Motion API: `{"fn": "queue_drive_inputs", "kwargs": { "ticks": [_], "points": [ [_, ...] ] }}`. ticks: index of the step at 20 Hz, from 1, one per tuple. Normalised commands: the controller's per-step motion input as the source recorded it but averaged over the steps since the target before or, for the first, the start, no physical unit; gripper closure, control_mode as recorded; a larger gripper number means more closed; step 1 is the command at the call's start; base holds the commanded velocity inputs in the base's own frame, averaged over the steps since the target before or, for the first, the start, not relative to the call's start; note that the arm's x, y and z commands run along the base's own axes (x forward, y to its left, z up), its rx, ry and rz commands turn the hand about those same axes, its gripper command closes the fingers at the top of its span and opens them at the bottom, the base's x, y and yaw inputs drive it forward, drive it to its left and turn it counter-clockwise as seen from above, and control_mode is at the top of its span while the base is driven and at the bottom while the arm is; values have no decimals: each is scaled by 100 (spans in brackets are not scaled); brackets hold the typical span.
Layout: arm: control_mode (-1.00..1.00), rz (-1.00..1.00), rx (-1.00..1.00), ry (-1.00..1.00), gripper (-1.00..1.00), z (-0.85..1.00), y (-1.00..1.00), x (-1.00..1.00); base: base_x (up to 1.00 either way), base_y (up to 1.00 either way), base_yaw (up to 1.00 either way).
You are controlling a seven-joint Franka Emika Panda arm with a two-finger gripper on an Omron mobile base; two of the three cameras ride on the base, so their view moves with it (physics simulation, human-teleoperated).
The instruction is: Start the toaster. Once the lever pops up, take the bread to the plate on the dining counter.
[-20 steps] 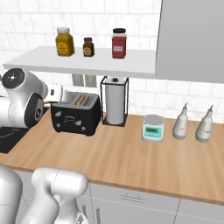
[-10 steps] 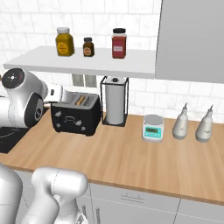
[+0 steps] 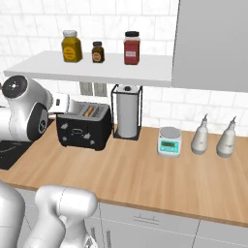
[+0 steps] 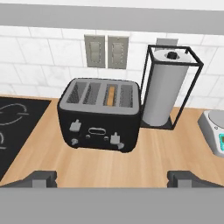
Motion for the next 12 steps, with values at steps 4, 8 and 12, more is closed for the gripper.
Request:
{"fn": "queue_drive_inputs", "kwargs": {
  "ticks": [4, 8, 12],
  "points": [
    [-100, 0, 0, 0, -100, 0, 0, 0, 0, 0, 0],
    [-100, 0, 0, 0, -100, 0, 0, 0, 0, 0, 0],
    [-100, 0, 0, 0, -100, 0, 0, 0, 0, 0, 0]
  ]
}}
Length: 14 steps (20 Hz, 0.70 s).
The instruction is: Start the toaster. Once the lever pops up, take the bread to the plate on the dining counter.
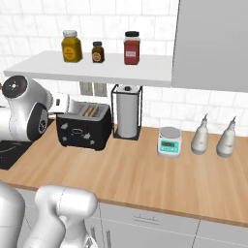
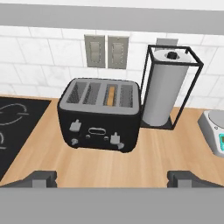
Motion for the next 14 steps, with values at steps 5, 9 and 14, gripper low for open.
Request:
{"fn": "queue_drive_inputs", "kwargs": {
  "ticks": [5, 9, 14],
  "points": [
    [-100, 0, 0, 0, -100, 0, 0, 0, 0, 0, 0],
    [-100, 0, 0, 0, -100, 0, 0, 0, 0, 0, 0],
    [-100, 0, 0, 0, -100, 0, 0, 0, 0, 0, 0]
  ]
}}
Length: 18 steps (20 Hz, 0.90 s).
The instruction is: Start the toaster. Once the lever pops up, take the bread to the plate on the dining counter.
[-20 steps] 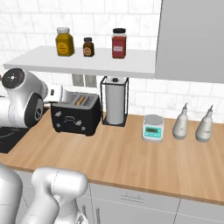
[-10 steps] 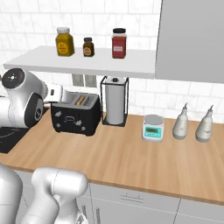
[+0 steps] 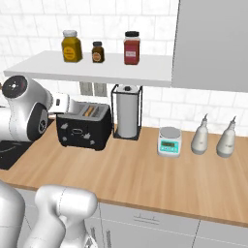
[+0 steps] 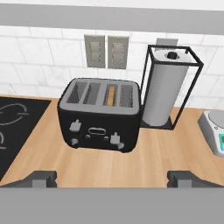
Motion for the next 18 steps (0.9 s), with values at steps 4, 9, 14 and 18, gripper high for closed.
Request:
{"fn": "queue_drive_inputs", "kwargs": {
  "ticks": [4, 9, 14, 18],
  "points": [
    [-100, 0, 0, 0, -100, 0, 0, 0, 0, 0, 0],
    [-100, 0, 0, 0, -100, 0, 0, 0, 0, 0, 0],
    [-100, 0, 0, 0, -100, 0, 0, 0, 0, 0, 0],
    [-100, 0, 0, 0, -100, 0, 0, 0, 0, 0, 0]
  ]
}}
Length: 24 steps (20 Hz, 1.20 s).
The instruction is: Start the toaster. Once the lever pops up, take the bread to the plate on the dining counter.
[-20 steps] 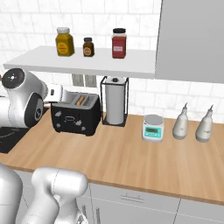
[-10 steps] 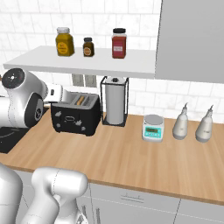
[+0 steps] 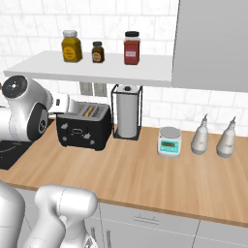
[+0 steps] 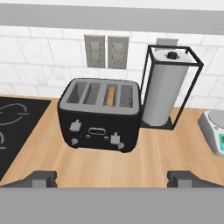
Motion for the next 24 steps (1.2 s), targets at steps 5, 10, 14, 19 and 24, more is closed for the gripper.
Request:
{"fn": "queue_drive_inputs", "kwargs": {
  "ticks": [5, 10, 14, 19, 24],
  "points": [
    [-100, 0, 0, 0, -100, 0, 0, 0, 0, 0, 0],
    [-100, 0, 0, 0, -100, 0, 0, 0, 0, 0, 0],
    [-100, 0, 0, 0, -100, 0, 0, 0, 0, 0, 0],
    [-100, 0, 0, 0, -100, 0, 0, 0, 0, 0, 0],
    [-100, 0, 0, 0, -100, 0, 0, 0, 0, 0, 0]
  ]
}}
